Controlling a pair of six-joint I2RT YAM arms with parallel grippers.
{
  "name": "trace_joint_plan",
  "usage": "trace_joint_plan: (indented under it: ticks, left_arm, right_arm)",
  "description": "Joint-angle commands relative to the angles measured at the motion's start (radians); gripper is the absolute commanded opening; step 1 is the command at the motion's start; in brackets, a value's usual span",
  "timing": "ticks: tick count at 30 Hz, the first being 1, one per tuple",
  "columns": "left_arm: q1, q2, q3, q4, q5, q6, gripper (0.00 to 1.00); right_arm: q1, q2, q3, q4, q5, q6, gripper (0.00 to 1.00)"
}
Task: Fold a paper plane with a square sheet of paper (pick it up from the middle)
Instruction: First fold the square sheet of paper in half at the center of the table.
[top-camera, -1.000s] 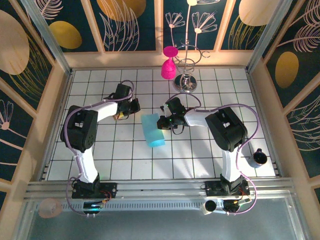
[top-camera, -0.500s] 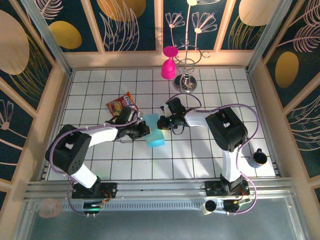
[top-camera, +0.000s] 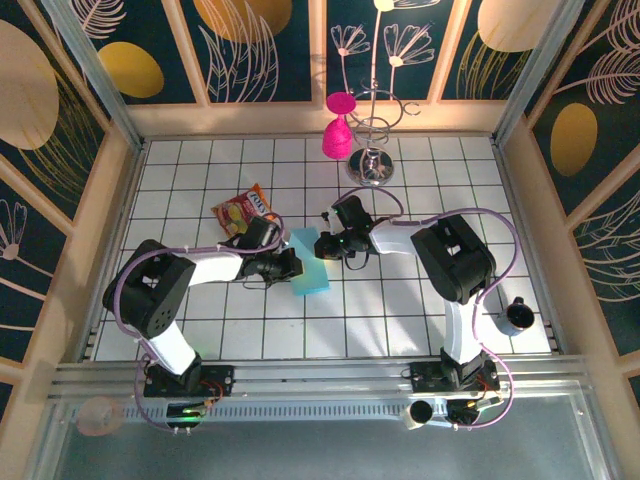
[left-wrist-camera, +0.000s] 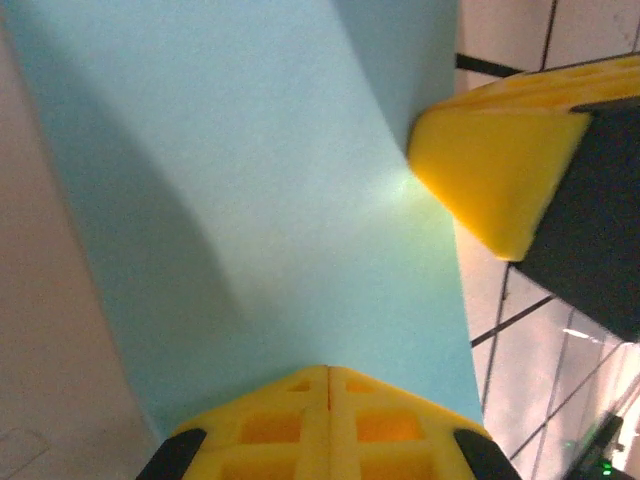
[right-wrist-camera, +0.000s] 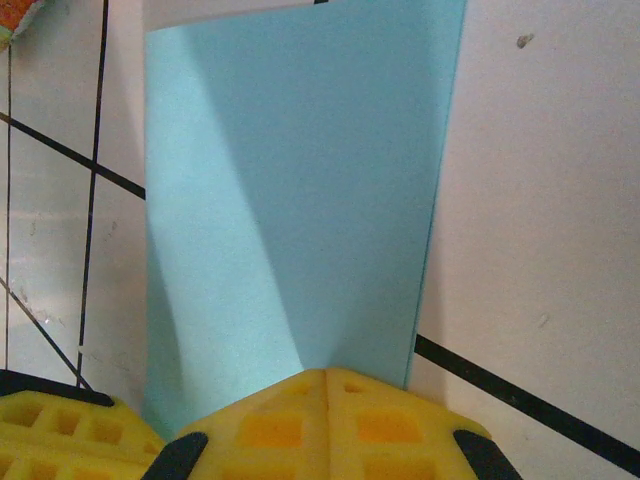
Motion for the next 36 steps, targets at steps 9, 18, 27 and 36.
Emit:
trace_joint_plan:
  ticks: [9, 18, 27, 36]
  left_arm:
    - [0.024, -0.08, -0.167, -0.133, -0.101, 0.069, 0.04]
    - [-0.013, -0.245, -0.085, -0.101, -0.052, 0.006, 0.04]
    - [-0.077, -0.056, -0.008, -0.014, -0.002, -0.019, 0.03]
    - [-0.077, -0.073, -0.199, -0.097, -0.052, 0.029, 0.04]
  right_arm:
    - [-0.02, 0.131, -0.121, -0.285, 0.286, -0.003, 0.02]
    - [-0.021, 0.13, -0.116, -0.282, 0.282, -0.002, 0.02]
    - [-0.021, 0.125, -0.125, -0.283, 0.285, 0.004, 0.02]
    - [-0.024, 0.14, -0.115, -0.289, 0.291, 0.004, 0.02]
